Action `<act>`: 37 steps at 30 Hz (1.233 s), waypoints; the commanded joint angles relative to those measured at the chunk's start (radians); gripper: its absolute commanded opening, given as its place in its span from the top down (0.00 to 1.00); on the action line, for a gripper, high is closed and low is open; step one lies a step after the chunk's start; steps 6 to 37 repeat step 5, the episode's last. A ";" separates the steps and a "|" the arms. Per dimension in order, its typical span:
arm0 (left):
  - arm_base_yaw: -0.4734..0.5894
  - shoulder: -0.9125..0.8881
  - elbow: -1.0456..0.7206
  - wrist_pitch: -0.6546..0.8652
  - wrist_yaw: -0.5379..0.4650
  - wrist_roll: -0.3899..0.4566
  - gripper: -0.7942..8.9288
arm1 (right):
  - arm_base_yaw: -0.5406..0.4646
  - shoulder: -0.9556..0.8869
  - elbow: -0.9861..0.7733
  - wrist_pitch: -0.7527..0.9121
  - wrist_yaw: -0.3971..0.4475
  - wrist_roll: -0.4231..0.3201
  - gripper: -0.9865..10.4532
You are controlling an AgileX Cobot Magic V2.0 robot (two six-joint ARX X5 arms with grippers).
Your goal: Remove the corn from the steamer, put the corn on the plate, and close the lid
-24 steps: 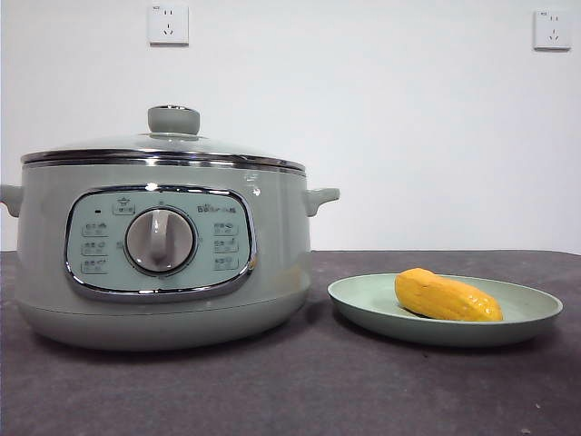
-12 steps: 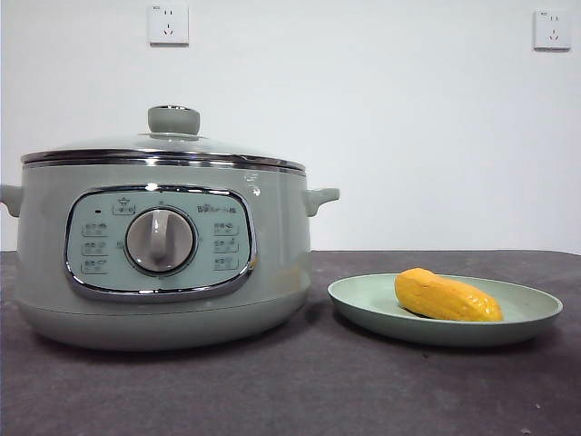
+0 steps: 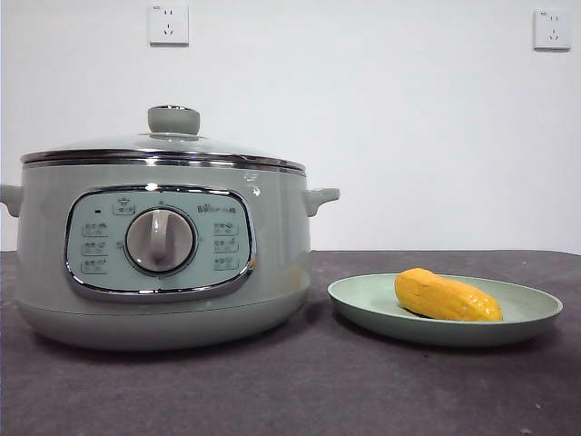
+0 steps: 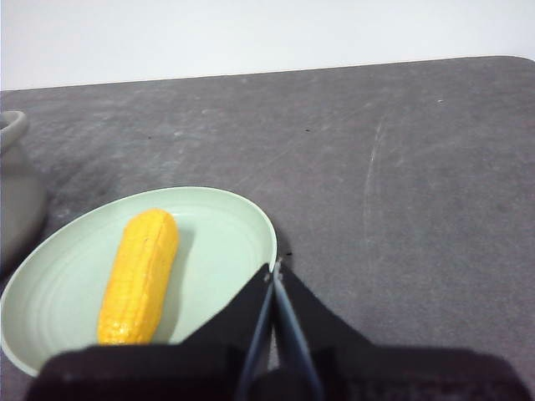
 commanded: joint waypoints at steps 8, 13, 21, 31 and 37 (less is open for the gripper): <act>0.004 -0.003 -0.015 0.004 0.003 -0.009 0.92 | 0.000 0.000 -0.010 -0.009 0.003 0.010 0.91; 0.004 -0.003 -0.015 0.004 0.003 -0.009 0.92 | 0.000 0.000 -0.010 -0.009 0.003 0.010 0.91; 0.004 -0.003 -0.015 0.004 0.003 -0.009 0.92 | 0.000 0.000 -0.010 -0.009 0.003 0.010 0.91; 0.004 -0.003 -0.015 0.004 0.003 -0.009 0.92 | 0.000 0.000 -0.010 -0.009 0.003 0.010 0.91; 0.004 -0.003 -0.015 0.004 0.003 -0.009 0.92 | 0.000 0.000 -0.010 -0.009 0.003 0.010 0.91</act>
